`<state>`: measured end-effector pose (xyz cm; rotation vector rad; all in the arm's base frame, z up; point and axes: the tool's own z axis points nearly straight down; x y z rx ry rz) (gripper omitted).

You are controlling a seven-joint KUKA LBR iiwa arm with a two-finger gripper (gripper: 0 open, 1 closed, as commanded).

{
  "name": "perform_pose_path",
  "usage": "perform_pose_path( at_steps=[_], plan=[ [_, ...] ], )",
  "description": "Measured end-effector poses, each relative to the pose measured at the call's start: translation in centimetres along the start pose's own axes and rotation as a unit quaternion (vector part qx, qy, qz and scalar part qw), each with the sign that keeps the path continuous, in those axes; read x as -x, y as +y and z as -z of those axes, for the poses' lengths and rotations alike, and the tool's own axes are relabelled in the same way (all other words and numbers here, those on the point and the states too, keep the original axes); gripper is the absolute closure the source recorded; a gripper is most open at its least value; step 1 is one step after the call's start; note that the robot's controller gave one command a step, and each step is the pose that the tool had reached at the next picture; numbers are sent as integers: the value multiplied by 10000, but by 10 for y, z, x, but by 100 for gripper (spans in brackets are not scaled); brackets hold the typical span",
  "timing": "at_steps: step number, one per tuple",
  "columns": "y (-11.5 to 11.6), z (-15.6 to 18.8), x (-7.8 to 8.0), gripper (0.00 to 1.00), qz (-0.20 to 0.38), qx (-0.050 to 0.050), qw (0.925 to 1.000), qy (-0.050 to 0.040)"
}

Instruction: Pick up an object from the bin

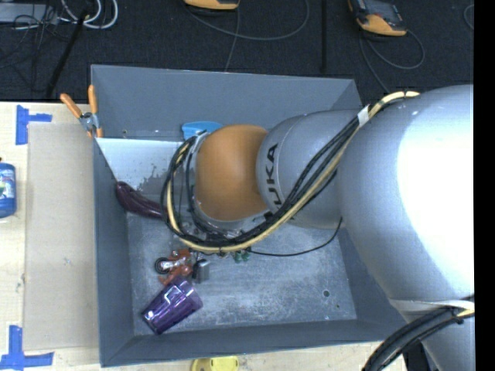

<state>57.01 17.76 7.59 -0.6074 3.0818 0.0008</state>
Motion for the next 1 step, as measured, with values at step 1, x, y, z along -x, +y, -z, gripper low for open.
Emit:
perform_pose_path(
  at_steps=[1],
  plan=[
    [-23, 150, -8, 100, -131, -3, 9999, -10]
  ],
)
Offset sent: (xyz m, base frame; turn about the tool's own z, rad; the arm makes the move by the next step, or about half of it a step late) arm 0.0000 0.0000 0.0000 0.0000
